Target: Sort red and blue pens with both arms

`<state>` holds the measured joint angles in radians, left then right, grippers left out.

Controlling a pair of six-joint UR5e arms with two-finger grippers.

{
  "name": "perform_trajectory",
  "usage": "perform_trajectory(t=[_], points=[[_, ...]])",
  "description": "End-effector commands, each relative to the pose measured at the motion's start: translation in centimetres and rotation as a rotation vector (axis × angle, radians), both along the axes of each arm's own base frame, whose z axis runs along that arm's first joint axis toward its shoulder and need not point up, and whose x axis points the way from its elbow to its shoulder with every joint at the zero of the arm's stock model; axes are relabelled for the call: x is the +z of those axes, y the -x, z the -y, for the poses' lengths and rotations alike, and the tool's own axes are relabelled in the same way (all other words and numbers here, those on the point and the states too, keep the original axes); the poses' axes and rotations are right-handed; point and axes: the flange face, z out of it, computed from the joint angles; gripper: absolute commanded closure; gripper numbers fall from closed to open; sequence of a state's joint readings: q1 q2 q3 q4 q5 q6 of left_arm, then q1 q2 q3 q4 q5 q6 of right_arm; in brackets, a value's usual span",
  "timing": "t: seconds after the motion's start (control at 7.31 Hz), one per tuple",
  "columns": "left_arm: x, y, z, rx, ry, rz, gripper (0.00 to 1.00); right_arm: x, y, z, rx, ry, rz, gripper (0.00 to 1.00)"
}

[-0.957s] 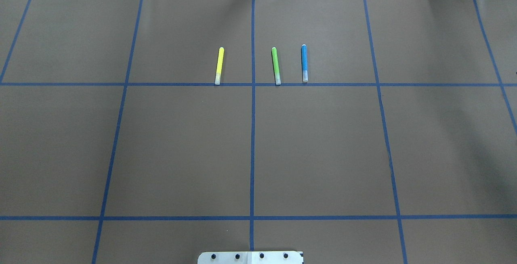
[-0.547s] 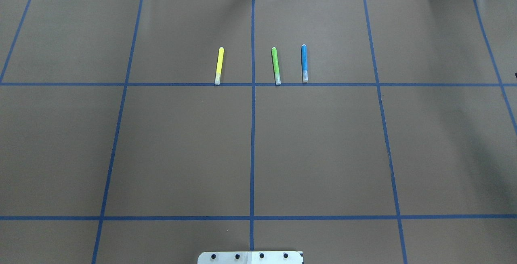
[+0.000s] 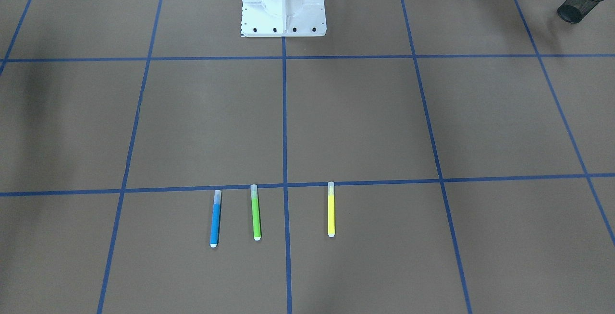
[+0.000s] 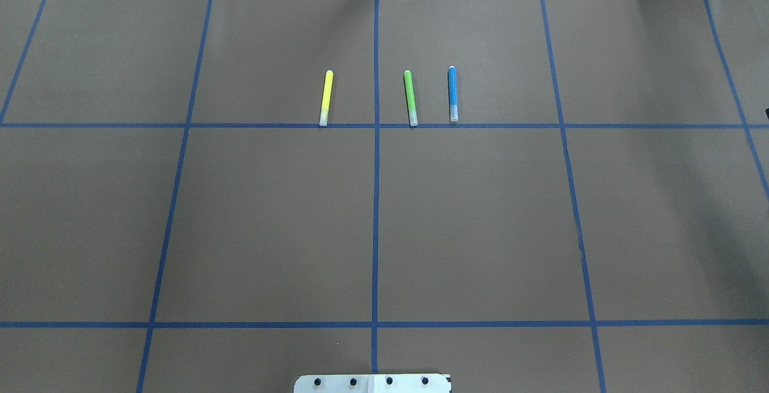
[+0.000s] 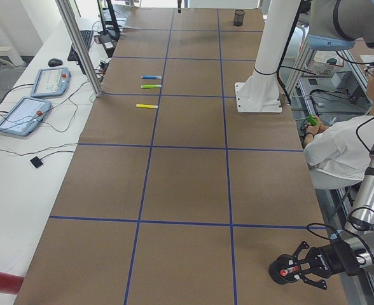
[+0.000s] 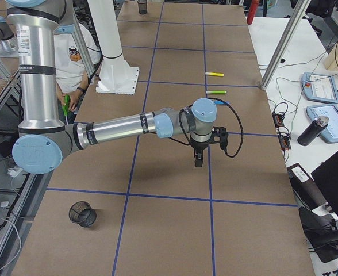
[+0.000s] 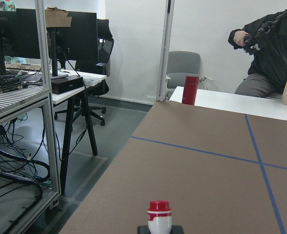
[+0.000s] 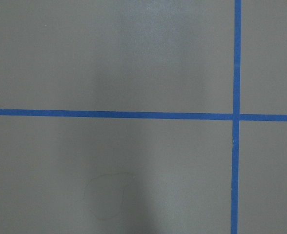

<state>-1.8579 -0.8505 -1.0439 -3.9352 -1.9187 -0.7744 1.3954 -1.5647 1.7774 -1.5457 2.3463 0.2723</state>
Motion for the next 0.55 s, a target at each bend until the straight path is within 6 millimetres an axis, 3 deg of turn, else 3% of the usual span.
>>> perform_trajectory(t=[0.0, 0.41], points=[[-0.29, 0.31, 0.29, -0.023, -0.033, 0.018, 1.0, 0.7, 0.29, 0.09, -0.006, 0.005, -0.002, 0.0], [-0.6, 0.25, 0.35, -0.013, -0.061, 0.028, 1.0, 0.87, 0.29, 0.09, -0.006, 0.01, -0.003, 0.0]])
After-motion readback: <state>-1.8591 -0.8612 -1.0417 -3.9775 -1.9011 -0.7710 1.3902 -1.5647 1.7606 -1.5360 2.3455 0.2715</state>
